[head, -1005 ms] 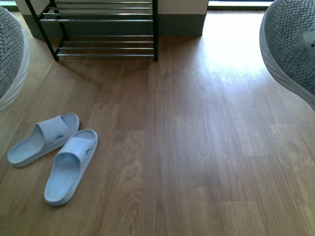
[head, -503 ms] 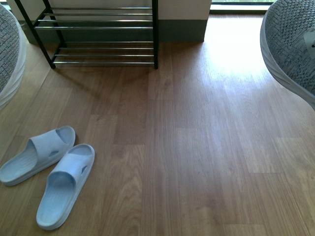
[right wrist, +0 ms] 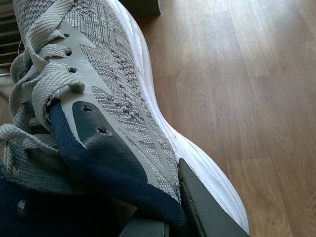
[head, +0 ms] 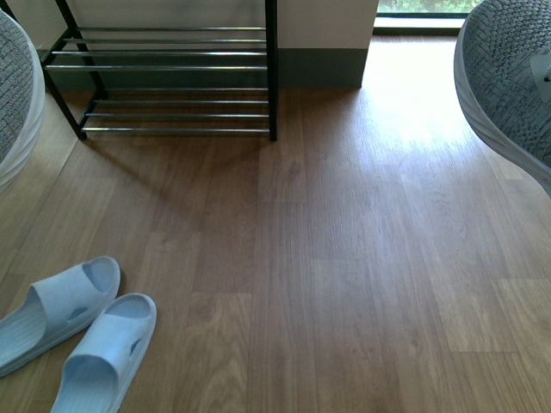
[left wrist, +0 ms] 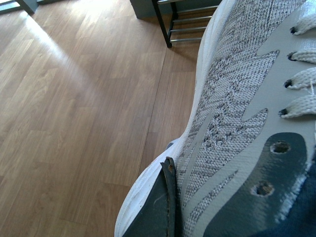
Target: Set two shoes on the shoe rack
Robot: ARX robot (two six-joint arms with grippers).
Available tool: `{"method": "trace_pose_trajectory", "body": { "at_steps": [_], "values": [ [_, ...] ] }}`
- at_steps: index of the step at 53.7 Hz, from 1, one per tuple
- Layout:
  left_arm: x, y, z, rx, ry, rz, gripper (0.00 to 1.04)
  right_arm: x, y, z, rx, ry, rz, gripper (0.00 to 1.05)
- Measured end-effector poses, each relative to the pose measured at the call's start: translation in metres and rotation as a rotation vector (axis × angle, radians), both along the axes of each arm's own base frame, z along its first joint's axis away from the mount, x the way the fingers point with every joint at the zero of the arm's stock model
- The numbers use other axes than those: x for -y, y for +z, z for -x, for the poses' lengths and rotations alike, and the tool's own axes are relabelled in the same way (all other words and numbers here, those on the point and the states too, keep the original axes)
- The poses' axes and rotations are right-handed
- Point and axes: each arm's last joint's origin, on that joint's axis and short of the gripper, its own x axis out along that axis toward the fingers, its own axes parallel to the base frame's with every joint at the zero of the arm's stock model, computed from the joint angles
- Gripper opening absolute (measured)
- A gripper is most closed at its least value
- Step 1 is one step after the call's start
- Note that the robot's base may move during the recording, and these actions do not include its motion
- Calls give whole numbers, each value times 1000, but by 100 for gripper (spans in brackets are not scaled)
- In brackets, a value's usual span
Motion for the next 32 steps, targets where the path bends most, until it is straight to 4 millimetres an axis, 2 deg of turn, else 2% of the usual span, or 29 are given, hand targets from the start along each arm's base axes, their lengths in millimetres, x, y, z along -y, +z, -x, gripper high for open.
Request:
{"method": "trace_pose_trajectory", "body": {
  "at_steps": [32],
  "values": [
    [0, 0, 0, -2, 1, -1, 2, -1, 0, 0, 1, 7, 1, 1]
  ]
}}
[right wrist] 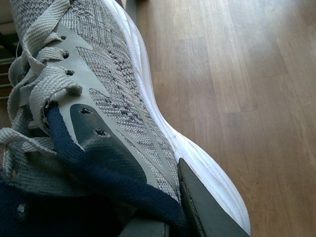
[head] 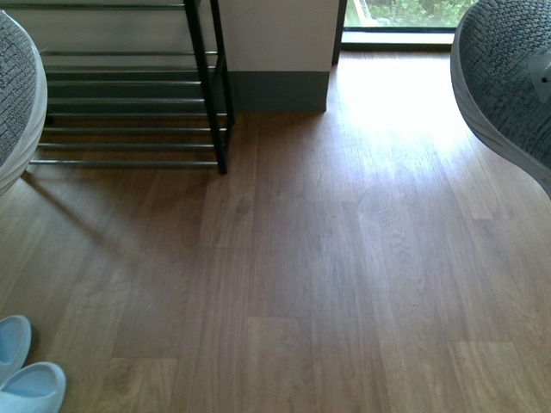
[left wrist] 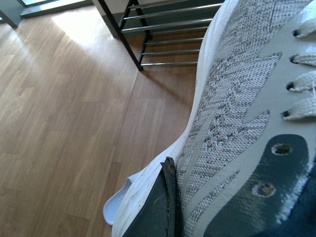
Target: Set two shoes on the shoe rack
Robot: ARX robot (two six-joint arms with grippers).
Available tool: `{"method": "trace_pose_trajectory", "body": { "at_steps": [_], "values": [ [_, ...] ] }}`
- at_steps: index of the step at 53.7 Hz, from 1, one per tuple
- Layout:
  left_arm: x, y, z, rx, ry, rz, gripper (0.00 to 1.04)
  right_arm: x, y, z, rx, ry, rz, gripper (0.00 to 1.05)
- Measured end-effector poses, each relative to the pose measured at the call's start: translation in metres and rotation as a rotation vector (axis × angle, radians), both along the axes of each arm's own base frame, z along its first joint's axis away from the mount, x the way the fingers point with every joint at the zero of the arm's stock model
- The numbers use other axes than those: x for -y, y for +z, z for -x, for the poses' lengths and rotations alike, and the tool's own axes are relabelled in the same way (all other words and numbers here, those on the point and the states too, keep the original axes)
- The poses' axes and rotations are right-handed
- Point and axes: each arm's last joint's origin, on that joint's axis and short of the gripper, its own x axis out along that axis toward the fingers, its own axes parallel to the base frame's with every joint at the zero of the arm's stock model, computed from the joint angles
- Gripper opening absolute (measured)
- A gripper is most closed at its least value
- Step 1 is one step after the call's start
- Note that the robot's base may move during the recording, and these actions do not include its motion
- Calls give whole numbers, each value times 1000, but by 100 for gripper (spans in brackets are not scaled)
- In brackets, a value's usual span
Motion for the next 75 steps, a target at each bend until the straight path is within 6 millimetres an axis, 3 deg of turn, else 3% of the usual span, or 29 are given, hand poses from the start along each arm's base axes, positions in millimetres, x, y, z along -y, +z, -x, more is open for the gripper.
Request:
{"method": "trace_pose_trajectory", "body": {
  "at_steps": [75],
  "values": [
    [0, 0, 0, 0, 15, -9, 2, -2, -1, 0, -3, 20, -8, 1]
  ]
}}
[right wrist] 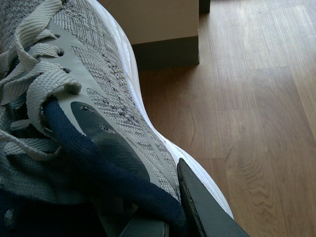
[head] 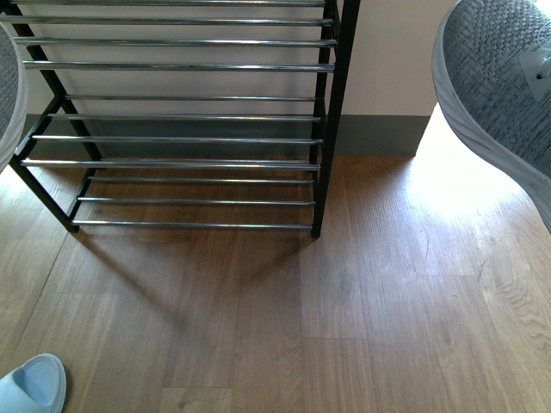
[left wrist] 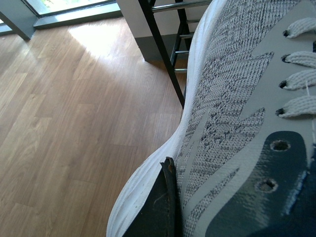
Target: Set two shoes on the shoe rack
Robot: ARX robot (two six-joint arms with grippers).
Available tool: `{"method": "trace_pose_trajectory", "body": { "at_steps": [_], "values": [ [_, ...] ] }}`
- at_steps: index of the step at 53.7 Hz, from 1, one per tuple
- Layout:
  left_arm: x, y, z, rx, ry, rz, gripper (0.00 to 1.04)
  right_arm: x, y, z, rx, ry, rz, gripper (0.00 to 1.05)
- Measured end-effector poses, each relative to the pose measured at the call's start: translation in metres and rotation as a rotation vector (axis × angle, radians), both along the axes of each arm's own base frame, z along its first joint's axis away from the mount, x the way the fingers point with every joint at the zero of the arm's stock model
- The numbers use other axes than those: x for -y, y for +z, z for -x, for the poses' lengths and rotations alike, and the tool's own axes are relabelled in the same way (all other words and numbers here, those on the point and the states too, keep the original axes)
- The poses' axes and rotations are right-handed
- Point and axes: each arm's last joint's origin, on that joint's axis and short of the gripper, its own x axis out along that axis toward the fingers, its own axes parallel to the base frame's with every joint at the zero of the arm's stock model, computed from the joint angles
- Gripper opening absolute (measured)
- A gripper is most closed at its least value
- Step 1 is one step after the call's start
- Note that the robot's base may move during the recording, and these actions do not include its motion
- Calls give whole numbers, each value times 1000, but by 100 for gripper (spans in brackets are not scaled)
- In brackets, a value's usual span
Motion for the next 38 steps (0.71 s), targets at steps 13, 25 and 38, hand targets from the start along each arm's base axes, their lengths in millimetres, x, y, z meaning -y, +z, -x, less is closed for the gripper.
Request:
{"method": "trace_pose_trajectory", "body": {
  "at_steps": [13, 25, 38],
  "values": [
    [1, 0, 0, -3, -19, 10, 2, 2, 0, 0, -1, -26, 13, 1],
    [1, 0, 0, -2, -18, 10, 2, 2, 0, 0, -1, -20, 10, 1],
    [1, -1, 0, -5, -19, 9, 2, 2, 0, 0, -2, -23, 11, 1]
  ]
}}
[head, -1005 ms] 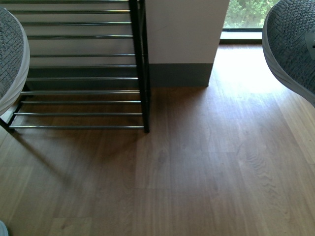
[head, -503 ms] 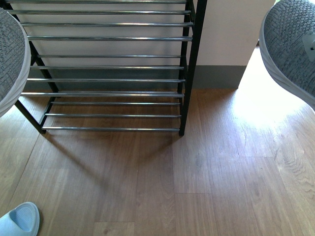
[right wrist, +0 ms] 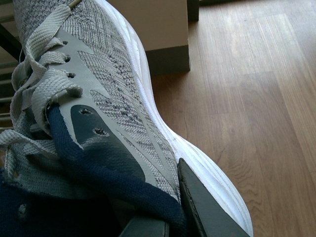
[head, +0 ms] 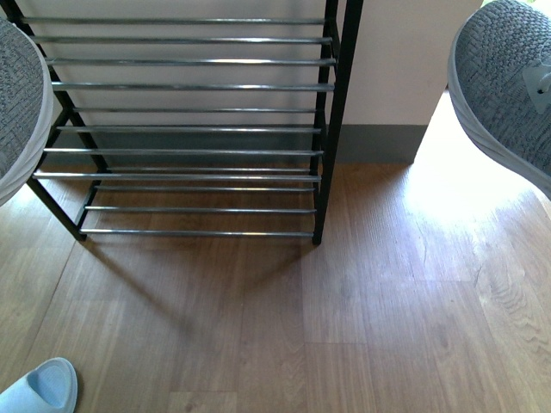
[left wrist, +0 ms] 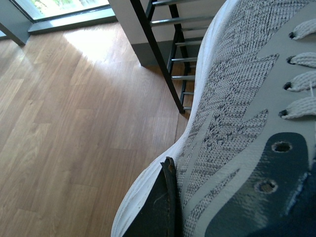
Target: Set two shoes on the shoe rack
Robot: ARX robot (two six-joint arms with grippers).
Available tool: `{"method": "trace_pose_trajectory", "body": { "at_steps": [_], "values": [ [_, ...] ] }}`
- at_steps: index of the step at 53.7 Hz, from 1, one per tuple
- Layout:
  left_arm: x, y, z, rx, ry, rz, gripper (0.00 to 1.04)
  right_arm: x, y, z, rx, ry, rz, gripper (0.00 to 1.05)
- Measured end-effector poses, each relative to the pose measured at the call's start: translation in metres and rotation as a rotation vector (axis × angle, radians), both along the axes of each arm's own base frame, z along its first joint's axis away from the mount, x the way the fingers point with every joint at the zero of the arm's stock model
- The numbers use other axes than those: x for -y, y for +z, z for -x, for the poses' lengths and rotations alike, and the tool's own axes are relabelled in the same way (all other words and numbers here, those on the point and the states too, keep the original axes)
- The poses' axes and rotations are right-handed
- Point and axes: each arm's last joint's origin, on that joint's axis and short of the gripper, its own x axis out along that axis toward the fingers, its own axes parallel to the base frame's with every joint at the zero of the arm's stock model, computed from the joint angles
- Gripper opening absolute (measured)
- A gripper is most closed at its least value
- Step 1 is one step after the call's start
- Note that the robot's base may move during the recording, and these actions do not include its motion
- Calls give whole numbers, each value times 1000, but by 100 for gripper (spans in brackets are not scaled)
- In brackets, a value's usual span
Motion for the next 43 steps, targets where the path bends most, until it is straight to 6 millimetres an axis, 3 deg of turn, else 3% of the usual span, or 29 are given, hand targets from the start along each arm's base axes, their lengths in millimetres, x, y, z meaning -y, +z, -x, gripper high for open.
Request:
{"method": "trace_pose_trajectory", "body": {
  "at_steps": [43],
  "values": [
    [0, 0, 0, 1, 2, -1, 2, 0, 0, 0, 1, 1, 0, 1]
  ]
}}
